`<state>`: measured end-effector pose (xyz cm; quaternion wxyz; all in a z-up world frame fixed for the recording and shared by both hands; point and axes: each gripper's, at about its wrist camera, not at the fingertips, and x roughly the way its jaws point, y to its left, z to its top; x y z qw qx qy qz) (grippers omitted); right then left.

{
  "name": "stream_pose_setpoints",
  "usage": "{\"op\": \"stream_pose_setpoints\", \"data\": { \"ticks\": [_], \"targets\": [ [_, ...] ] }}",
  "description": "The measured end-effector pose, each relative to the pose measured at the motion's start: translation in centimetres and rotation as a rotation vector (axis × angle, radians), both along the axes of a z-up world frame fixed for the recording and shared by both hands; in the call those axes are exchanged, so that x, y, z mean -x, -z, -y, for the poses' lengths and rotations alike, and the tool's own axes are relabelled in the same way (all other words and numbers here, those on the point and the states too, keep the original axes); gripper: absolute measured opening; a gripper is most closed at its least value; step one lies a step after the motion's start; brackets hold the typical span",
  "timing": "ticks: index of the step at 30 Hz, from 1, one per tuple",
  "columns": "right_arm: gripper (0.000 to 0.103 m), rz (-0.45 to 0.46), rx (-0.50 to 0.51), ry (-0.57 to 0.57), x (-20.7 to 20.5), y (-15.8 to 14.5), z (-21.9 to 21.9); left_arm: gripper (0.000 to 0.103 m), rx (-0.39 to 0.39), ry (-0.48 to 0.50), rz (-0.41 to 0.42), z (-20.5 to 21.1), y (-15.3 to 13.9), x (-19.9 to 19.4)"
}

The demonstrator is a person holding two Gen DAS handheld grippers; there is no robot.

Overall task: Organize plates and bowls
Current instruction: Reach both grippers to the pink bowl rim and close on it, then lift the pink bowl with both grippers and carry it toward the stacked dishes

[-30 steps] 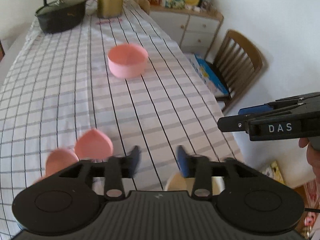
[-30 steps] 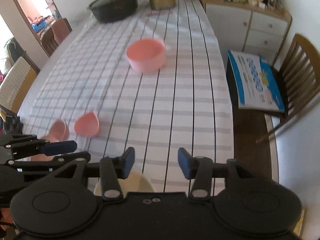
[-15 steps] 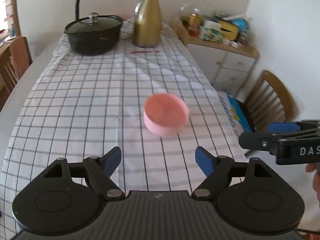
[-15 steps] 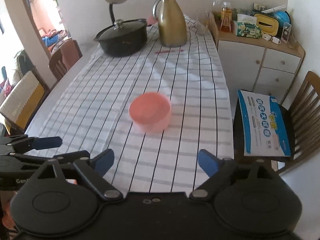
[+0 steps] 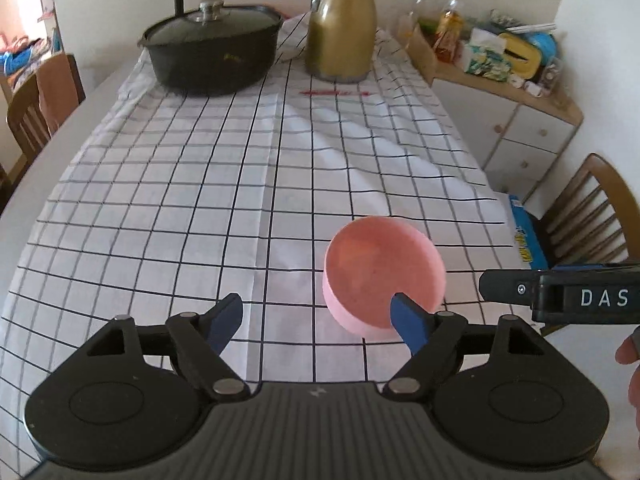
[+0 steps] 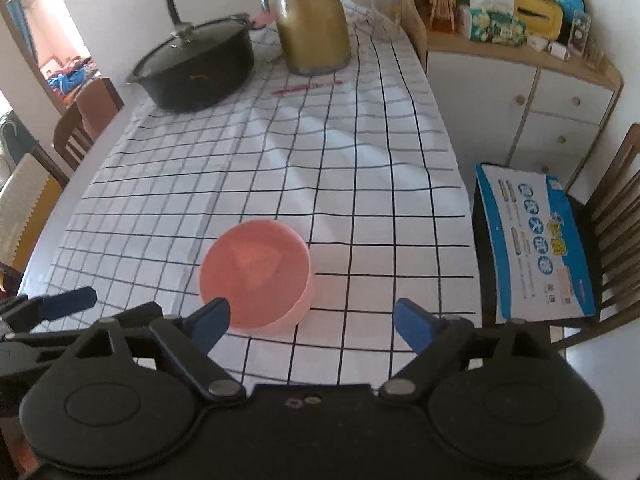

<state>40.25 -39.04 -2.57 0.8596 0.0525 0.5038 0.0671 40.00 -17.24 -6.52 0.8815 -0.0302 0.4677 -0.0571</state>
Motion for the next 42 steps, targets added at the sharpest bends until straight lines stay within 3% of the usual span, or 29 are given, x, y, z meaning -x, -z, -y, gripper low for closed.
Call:
{"op": "stream_pose_setpoints", "data": {
  "ticks": [11, 17, 23, 28, 36, 42],
  "targets": [
    [0.076, -0.056, -0.047, 0.032, -4.1, 3.3, -0.7, 0.081, 0.008, -0.055, -0.069, 0.3, 4.1, -3.8],
    [0.063, -0.075, -0.043, 0.022, -5.1, 4.9, -1.5, 0.080, 0.012, -0.062, -0.075, 0.7, 5.4, -4.5],
    [0.046, -0.085, -0.044, 0.022, -5.5, 5.9, -1.8, 0.044, 0.022, -0.039, -0.087, 1.2, 6.1, -5.2],
    [0.021, -0.095, -0.037, 0.008, -5.4, 6.1, -2.1, 0.018, 0.039, -0.029, -0.091, 1.6, 6.2, -5.4],
    [0.004, -0.080, 0.010, 0.001, -5.0, 6.2, -2.4, 0.009, 0.021, -0.017, -0.095, 1.9, 6.2, -5.4],
    [0.004, -0.083, 0.025, 0.014, -4.2, 6.0, -2.4, 0.007, 0.043, -0.022, -0.113, 1.7, 6.1, -4.6]
  ]
}}
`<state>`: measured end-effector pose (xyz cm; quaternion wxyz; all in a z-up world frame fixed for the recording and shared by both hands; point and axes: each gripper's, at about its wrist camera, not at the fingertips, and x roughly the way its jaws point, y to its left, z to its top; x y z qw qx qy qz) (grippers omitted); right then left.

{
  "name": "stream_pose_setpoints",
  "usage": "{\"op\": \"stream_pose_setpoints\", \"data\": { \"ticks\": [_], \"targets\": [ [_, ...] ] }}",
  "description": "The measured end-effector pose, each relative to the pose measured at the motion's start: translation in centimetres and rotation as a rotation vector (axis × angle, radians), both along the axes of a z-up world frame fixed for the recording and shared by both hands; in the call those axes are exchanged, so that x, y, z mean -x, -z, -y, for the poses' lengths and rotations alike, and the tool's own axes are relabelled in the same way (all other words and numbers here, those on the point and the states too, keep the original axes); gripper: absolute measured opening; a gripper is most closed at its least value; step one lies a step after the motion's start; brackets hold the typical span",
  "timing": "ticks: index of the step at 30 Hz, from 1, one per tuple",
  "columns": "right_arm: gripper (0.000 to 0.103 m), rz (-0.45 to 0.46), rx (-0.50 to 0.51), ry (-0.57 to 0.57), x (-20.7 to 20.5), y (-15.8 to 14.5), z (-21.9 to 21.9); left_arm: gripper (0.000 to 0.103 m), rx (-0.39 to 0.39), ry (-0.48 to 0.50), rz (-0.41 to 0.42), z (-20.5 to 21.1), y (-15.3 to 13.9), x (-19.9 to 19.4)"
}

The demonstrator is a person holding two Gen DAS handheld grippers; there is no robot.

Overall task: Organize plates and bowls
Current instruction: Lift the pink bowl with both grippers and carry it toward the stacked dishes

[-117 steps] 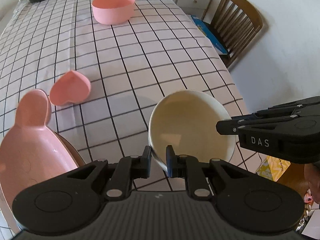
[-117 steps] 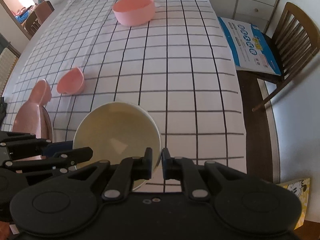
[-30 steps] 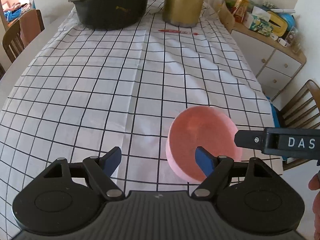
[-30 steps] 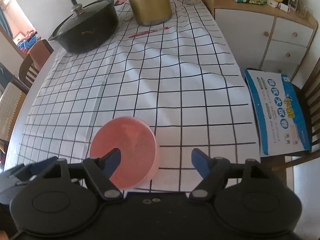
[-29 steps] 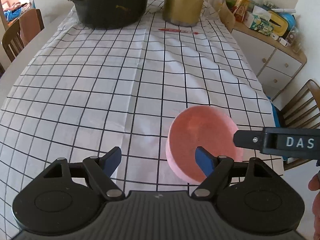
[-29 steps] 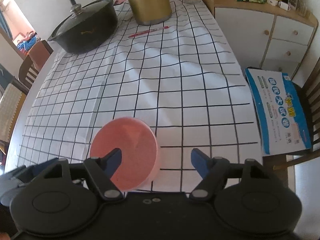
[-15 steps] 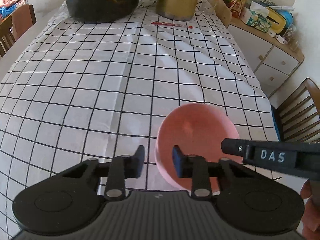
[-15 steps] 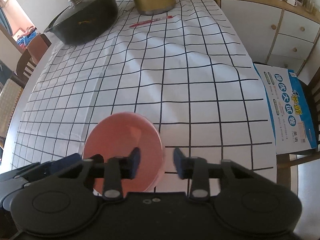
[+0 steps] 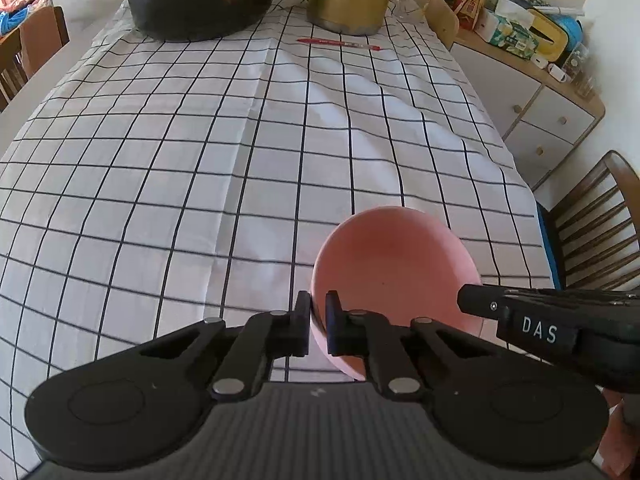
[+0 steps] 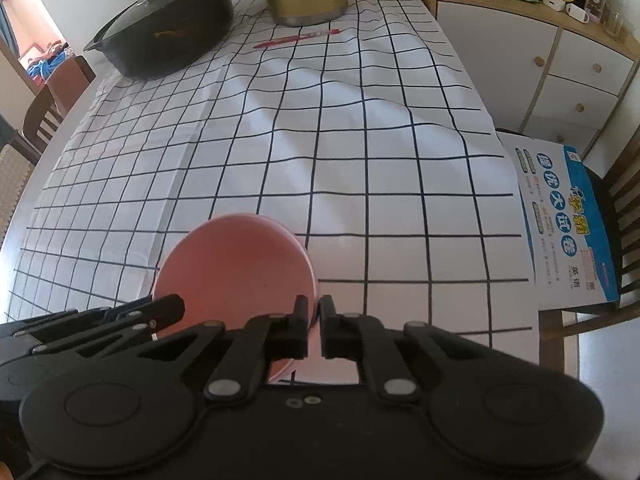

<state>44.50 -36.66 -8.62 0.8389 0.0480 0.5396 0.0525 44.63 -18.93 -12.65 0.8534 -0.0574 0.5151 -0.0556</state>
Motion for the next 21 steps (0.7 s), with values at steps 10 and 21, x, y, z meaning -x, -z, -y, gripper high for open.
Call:
{"op": "stream_pose_setpoints", "data": {
  "ticks": [10, 21],
  "targets": [
    [0.004, 0.012, 0.008, -0.013, 3.2, -1.5, -0.2, 0.007, -0.003, 0.040, 0.013, -0.1, -1.6, 3.2],
    [0.004, 0.017, 0.003, -0.005, 9.3, -5.0, -0.1, 0.007, -0.002, 0.092, 0.022, -0.1, -5.3, 9.1]
  ]
}}
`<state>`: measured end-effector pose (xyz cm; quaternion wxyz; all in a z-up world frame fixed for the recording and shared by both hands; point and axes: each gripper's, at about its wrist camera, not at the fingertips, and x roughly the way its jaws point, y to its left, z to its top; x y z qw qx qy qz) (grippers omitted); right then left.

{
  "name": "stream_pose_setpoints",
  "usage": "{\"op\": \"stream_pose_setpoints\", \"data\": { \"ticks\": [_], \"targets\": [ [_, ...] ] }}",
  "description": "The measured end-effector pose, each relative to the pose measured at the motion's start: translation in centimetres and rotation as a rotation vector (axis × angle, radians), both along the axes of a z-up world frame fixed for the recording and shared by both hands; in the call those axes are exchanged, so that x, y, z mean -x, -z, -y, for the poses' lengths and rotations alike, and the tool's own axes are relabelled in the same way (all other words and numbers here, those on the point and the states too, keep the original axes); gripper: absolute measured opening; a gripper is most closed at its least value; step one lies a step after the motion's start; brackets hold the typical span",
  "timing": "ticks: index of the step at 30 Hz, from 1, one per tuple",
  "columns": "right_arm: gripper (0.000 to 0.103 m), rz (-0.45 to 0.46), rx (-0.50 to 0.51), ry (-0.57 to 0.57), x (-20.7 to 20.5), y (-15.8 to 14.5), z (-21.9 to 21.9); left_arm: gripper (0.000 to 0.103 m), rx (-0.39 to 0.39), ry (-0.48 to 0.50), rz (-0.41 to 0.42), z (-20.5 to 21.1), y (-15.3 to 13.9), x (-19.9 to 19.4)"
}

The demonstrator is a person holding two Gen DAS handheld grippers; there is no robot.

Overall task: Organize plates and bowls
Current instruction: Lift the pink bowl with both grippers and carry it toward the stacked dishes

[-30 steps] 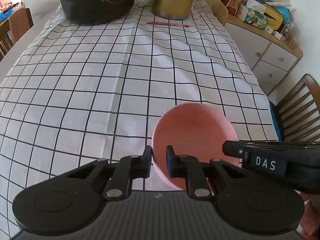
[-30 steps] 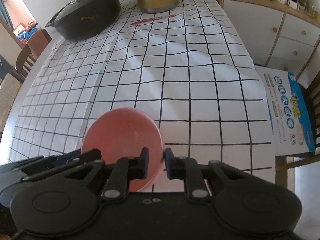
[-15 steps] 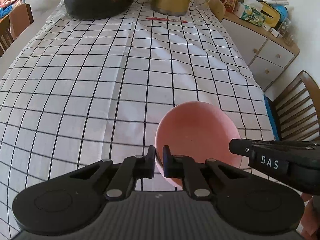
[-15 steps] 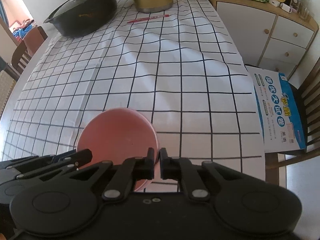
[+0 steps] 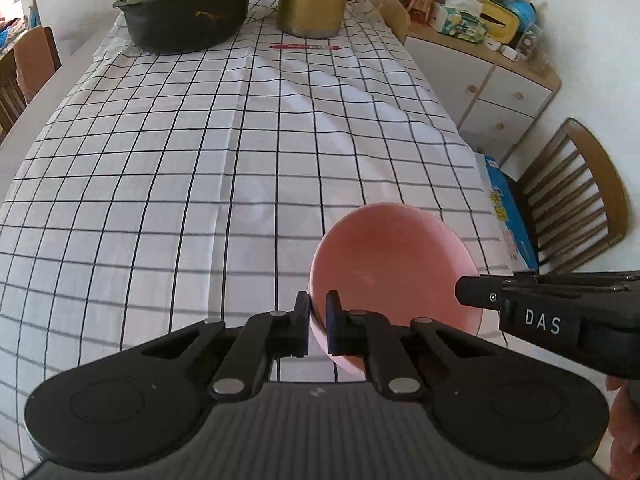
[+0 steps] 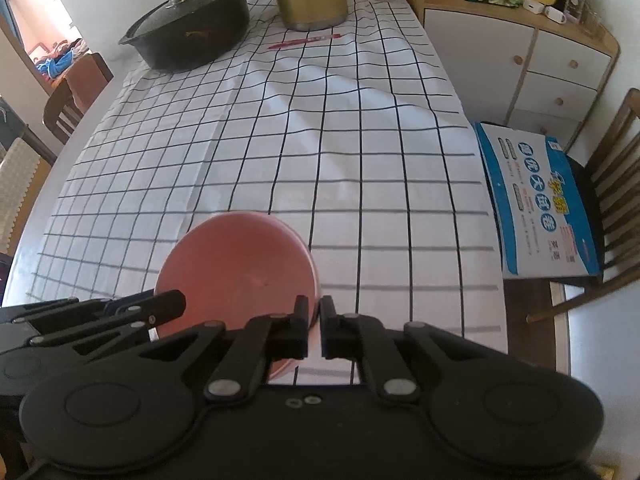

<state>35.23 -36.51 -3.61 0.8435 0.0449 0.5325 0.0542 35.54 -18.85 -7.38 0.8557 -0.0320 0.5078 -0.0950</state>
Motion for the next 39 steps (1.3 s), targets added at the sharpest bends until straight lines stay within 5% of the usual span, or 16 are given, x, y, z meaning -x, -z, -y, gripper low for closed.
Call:
{"op": "stream_pose_setpoints", "data": {
  "ticks": [18, 39],
  "targets": [
    [0.005, 0.076, 0.015, 0.052, 13.6, -5.3, -1.5, 0.007, 0.007, 0.088, 0.026, -1.1, -5.0, 12.0],
    [0.005, 0.012, -0.027, 0.148, 24.0, -2.8, -0.4, 0.008, -0.022, 0.218, -0.023, 0.0, -2.8, 21.0]
  ]
}}
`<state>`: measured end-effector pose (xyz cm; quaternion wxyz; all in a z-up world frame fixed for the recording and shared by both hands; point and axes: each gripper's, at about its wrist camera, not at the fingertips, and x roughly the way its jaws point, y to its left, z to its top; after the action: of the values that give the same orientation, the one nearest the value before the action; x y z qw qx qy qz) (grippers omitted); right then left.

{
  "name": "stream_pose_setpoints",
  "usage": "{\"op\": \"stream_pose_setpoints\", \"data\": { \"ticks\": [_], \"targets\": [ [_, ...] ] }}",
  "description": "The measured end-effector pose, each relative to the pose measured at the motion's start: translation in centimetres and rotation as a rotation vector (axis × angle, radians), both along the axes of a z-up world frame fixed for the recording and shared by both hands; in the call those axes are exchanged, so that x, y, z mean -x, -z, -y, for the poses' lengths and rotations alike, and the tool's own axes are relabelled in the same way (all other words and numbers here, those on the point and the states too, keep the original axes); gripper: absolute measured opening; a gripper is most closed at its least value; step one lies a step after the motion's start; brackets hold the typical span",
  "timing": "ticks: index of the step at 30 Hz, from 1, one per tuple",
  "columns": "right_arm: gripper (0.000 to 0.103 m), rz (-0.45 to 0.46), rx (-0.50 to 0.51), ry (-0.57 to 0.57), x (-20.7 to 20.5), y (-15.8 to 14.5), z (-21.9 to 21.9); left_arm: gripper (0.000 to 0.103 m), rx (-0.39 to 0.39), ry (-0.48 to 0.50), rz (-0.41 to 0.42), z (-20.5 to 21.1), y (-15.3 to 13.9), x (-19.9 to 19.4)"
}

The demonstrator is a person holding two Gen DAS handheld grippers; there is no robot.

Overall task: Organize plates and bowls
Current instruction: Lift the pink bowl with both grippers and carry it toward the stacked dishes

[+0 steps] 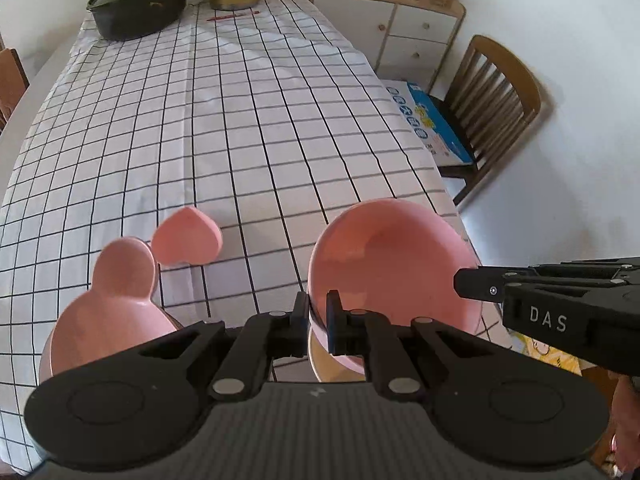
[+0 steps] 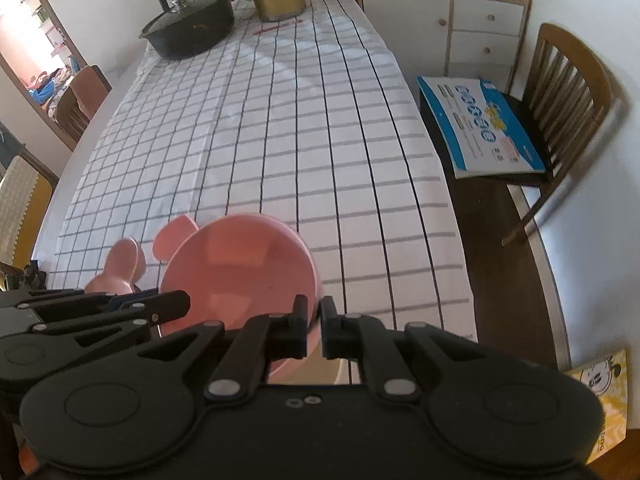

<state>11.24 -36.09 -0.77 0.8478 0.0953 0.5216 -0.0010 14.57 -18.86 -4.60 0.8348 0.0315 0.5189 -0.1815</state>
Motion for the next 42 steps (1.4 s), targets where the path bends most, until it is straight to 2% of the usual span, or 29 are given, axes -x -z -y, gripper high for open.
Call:
{"op": "stream_pose_setpoints", "data": {
  "ticks": [12, 21, 33, 42],
  "targets": [
    [0.005, -0.037, 0.007, 0.003, 1.6, 2.5, -0.1, 0.008, -0.021, 0.025, -0.009, 0.4, 2.0, 1.2],
    [0.005, -0.048, 0.008, -0.004, 1.7, 2.9, -0.1, 0.008, -0.034, 0.029, -0.015, 0.5, 2.8, 1.5],
    [0.006, -0.057, -0.008, -0.002, 1.7, 3.3, 0.0, 0.008, -0.014, 0.016, -0.046, 0.1, 3.4, 1.4],
    [0.014, -0.044, -0.019, 0.009, 2.2, 2.9, 0.4, 0.008, 0.001, 0.019, -0.053, -0.3, 3.7, 1.7]
  ]
}}
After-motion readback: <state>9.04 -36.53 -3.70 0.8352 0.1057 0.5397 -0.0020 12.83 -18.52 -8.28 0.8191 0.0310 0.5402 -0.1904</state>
